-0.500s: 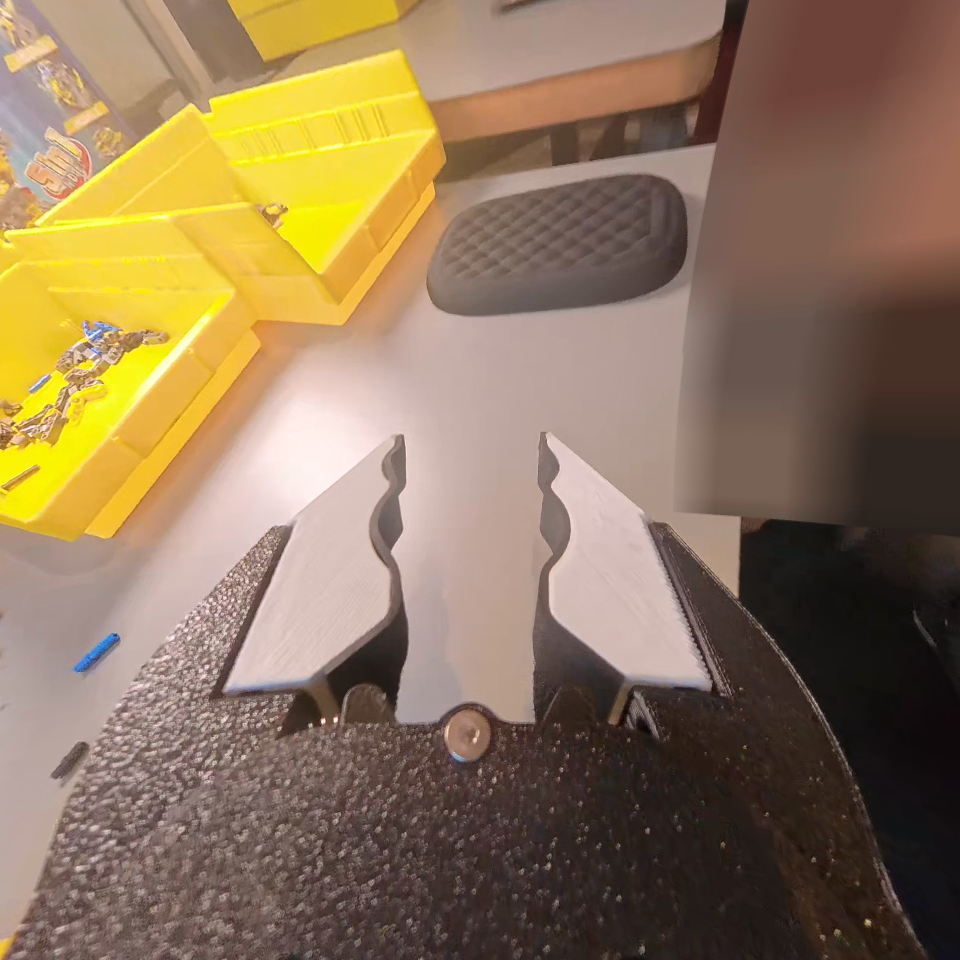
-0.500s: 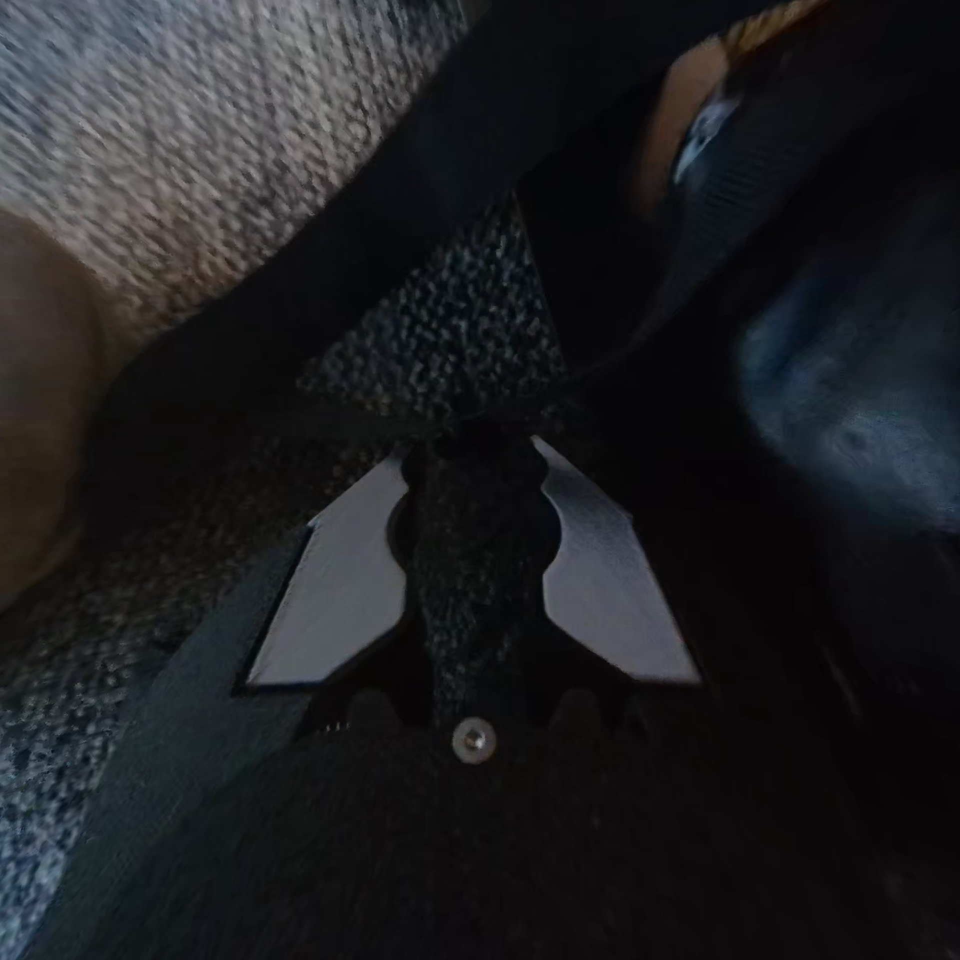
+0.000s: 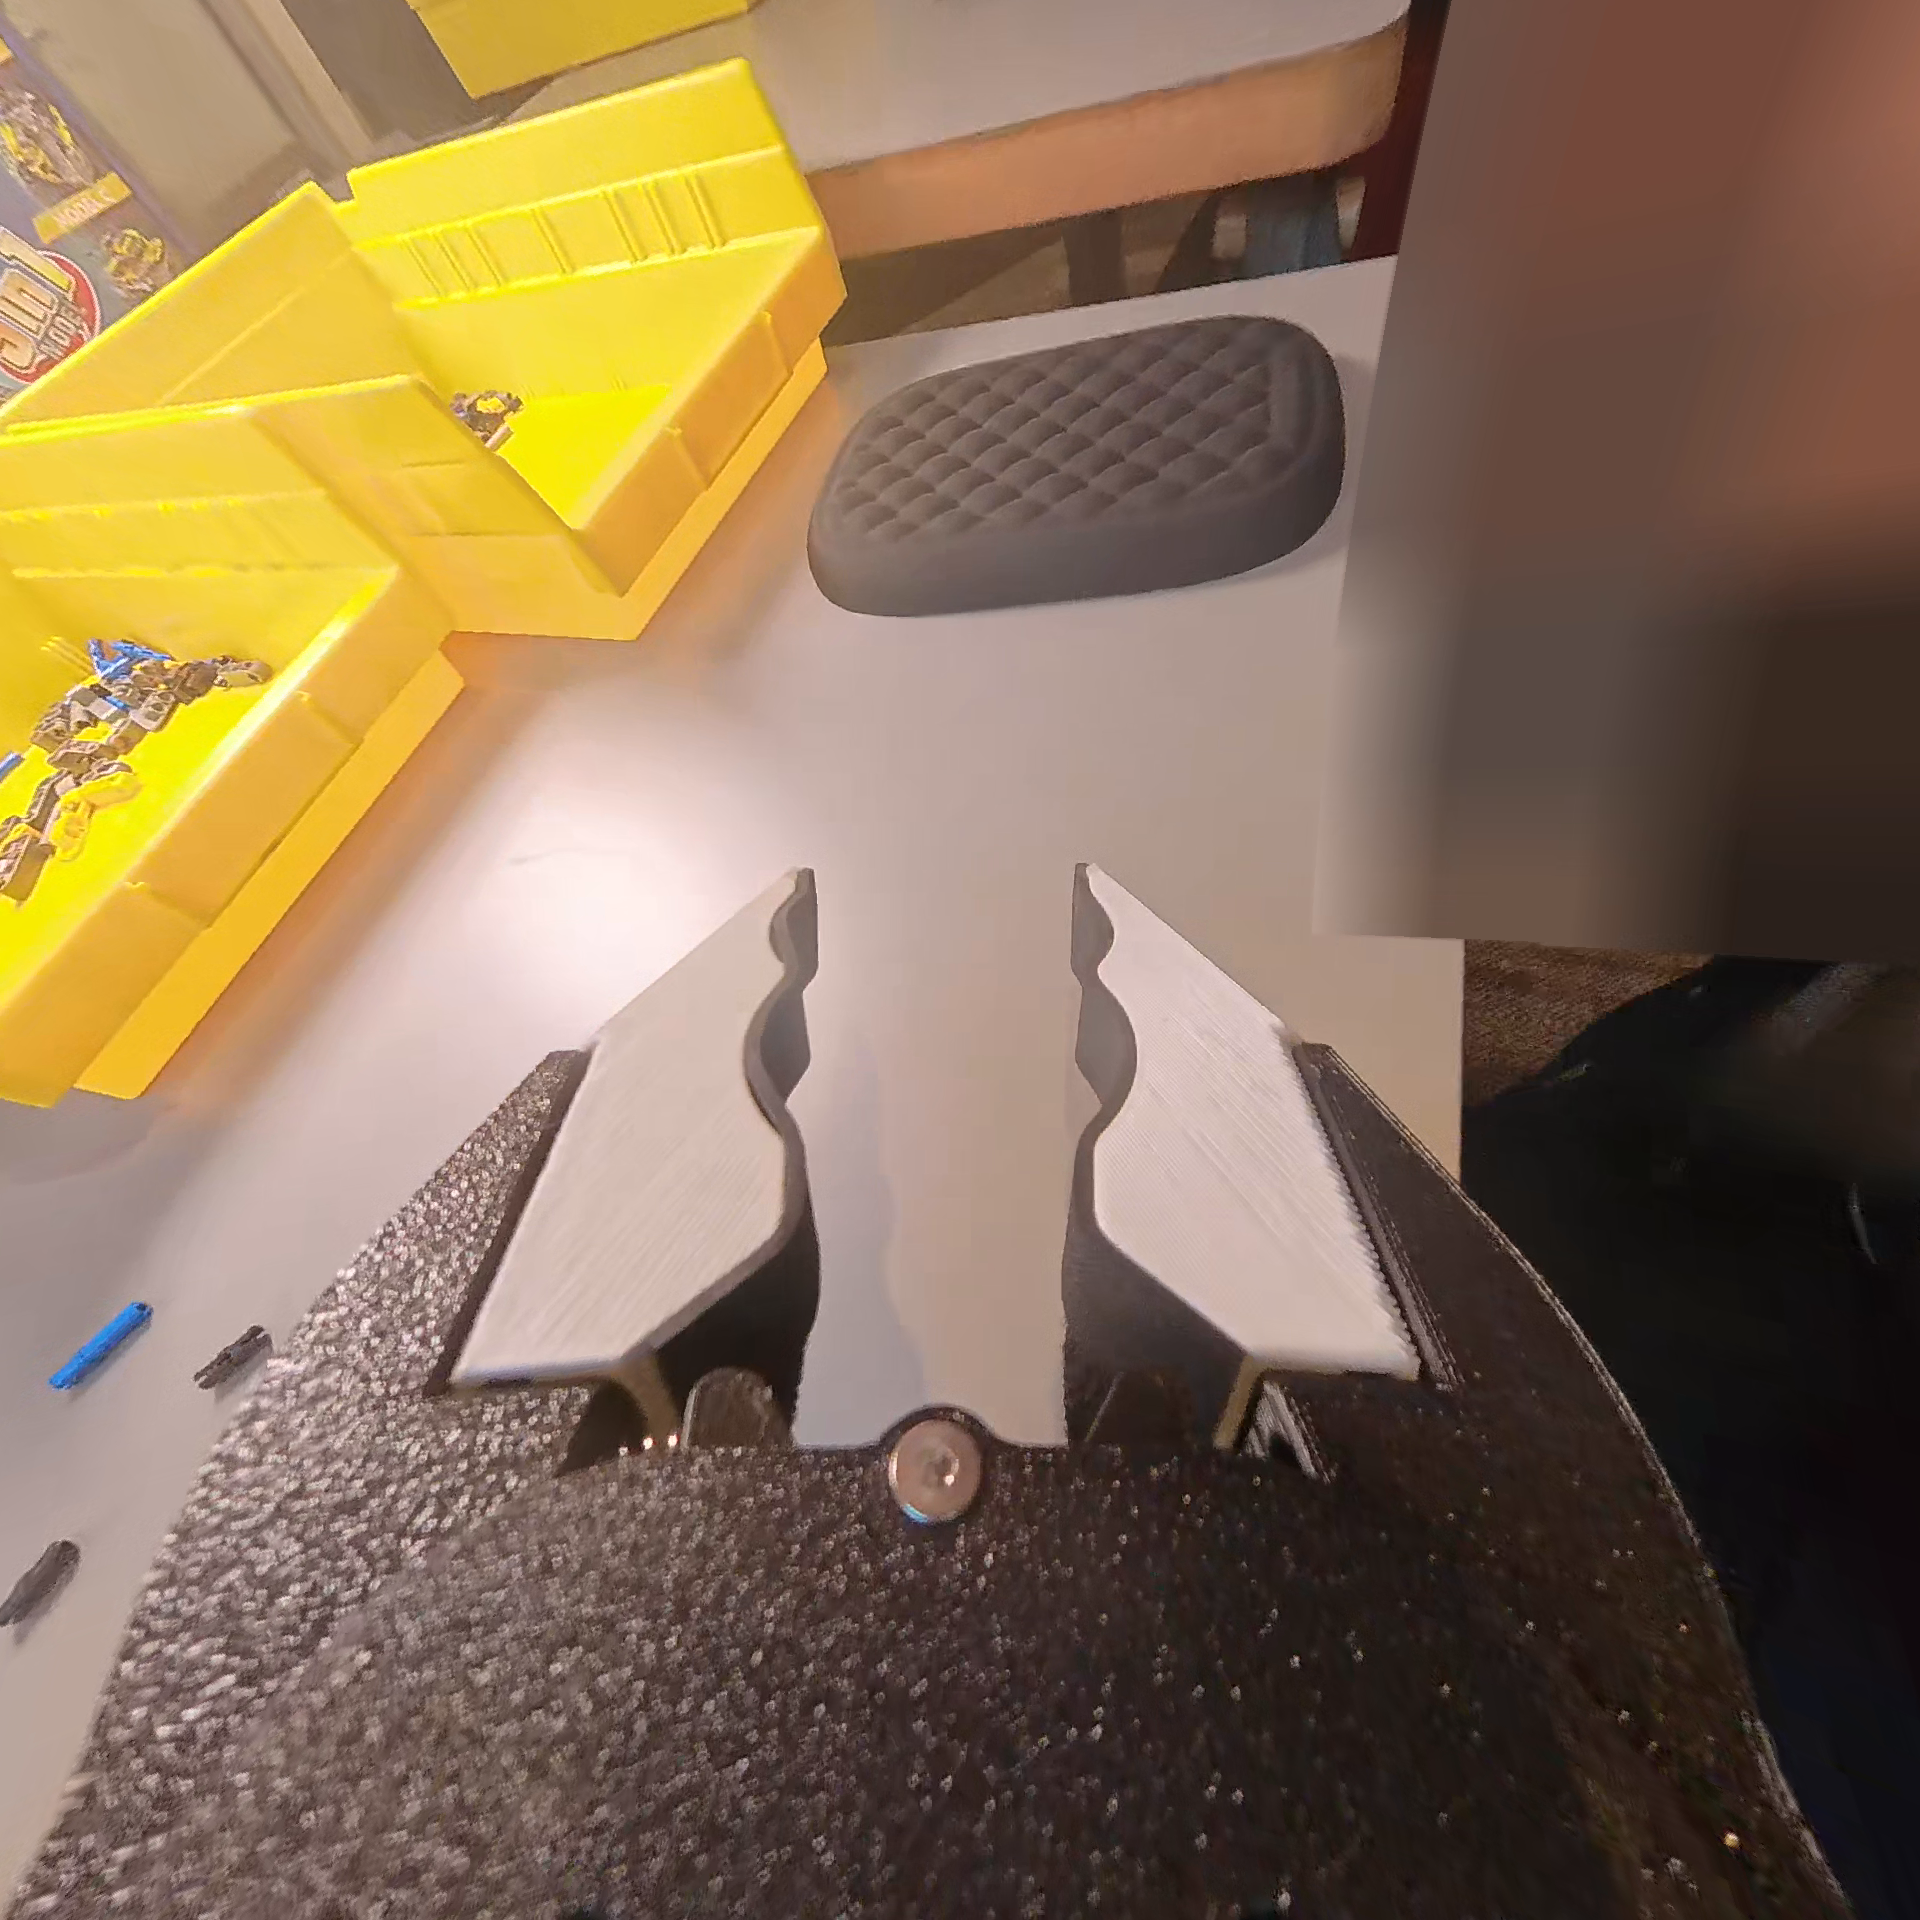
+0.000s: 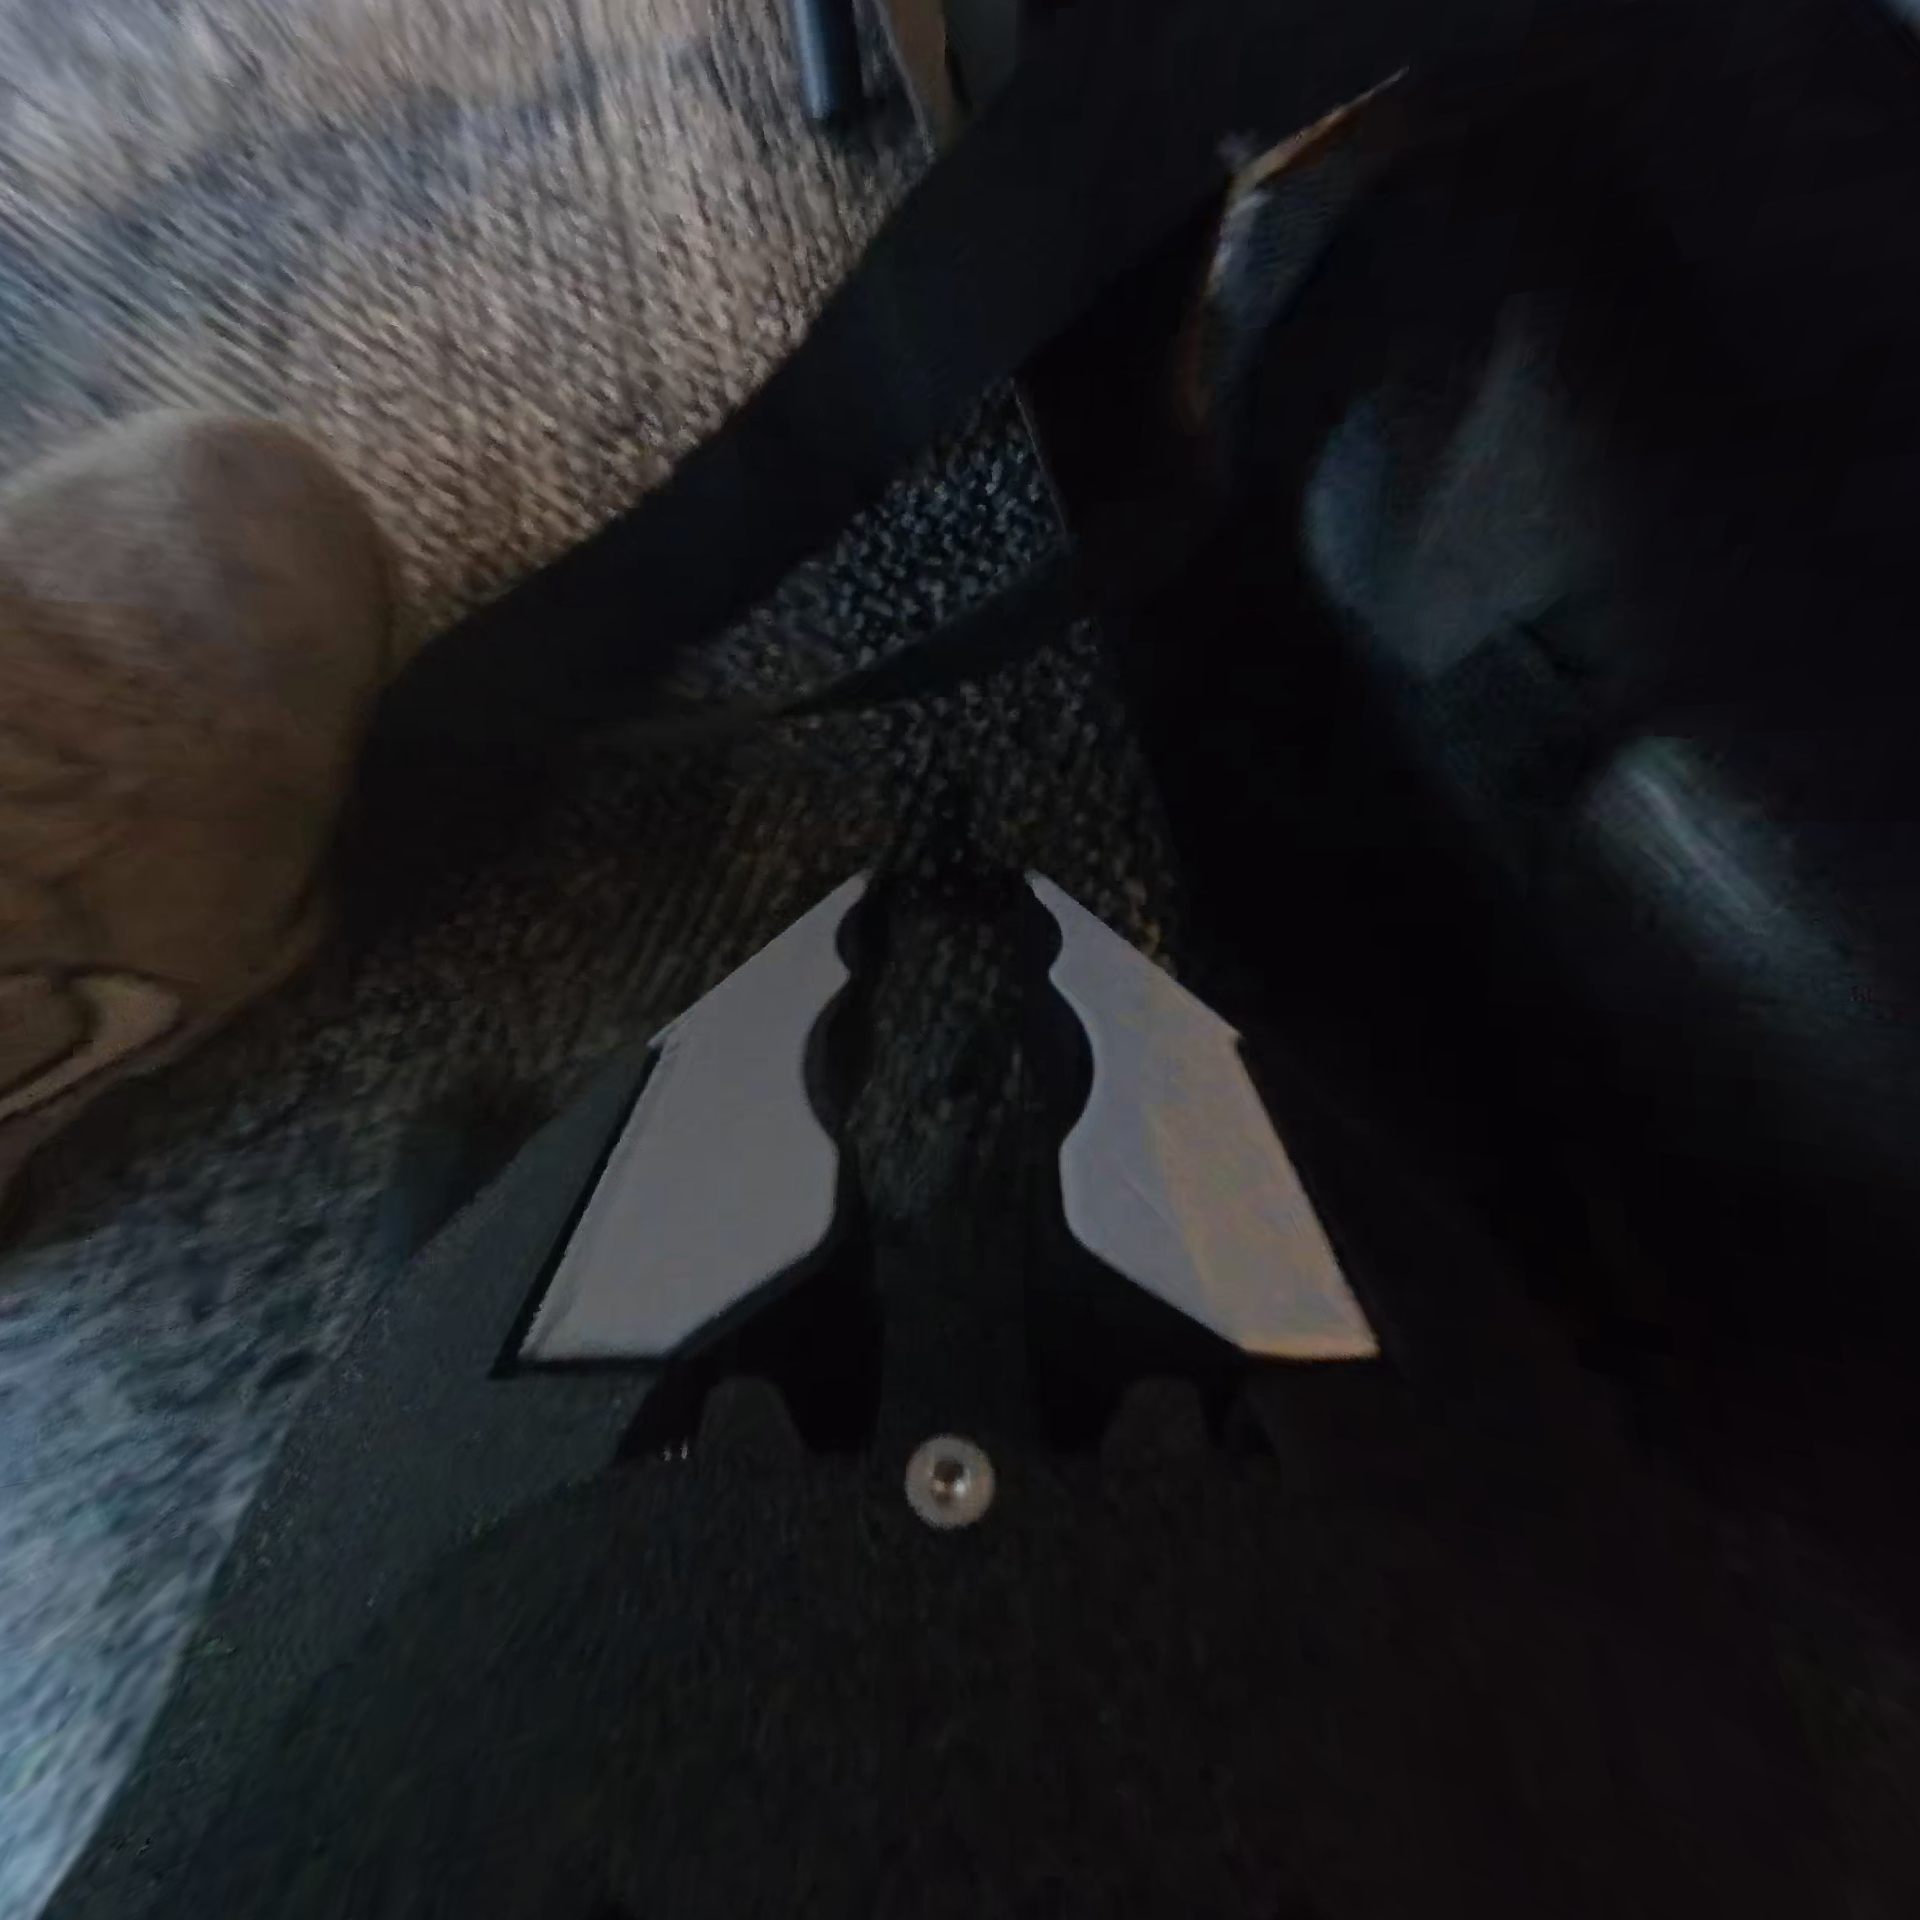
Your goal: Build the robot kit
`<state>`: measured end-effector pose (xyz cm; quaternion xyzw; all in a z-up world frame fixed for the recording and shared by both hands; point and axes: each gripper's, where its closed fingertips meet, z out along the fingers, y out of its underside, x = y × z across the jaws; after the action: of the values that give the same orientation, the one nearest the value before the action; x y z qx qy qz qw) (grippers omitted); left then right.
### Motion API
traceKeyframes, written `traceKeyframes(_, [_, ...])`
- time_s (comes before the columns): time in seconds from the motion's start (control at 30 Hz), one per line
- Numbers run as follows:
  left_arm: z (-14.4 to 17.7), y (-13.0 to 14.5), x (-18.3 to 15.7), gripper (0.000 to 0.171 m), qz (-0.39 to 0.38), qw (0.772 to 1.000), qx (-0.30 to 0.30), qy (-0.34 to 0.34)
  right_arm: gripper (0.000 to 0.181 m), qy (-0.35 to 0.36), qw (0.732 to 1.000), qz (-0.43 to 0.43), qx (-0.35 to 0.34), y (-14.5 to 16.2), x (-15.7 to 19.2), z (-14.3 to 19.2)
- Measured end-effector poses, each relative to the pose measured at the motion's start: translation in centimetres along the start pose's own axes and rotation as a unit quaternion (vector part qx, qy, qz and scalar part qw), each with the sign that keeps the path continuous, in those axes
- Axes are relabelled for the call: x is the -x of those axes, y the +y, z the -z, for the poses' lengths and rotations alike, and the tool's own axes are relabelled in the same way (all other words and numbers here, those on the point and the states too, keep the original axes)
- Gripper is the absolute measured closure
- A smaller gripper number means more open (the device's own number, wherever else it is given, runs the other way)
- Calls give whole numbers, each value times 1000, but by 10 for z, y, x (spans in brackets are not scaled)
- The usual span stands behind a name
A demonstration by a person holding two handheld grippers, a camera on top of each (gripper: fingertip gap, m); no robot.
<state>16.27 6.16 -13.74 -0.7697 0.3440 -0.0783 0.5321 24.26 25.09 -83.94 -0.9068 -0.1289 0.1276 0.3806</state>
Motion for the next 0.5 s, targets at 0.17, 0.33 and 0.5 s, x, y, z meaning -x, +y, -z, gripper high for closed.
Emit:
traceKeyframes(0.17, [24,-13,-13,125,9,999,-38,13,158,-53,993,-27,-106,-18,2,149])
traceKeyframes(0.33, [64,-28,-46,126,37,993,-100,49,158,-86,983,14,-162,-59,-12,362])
traceKeyframes(0.5, [110,-38,-92,131,107,978,-148,104,158,-114,960,105,-234,-153,6,557])
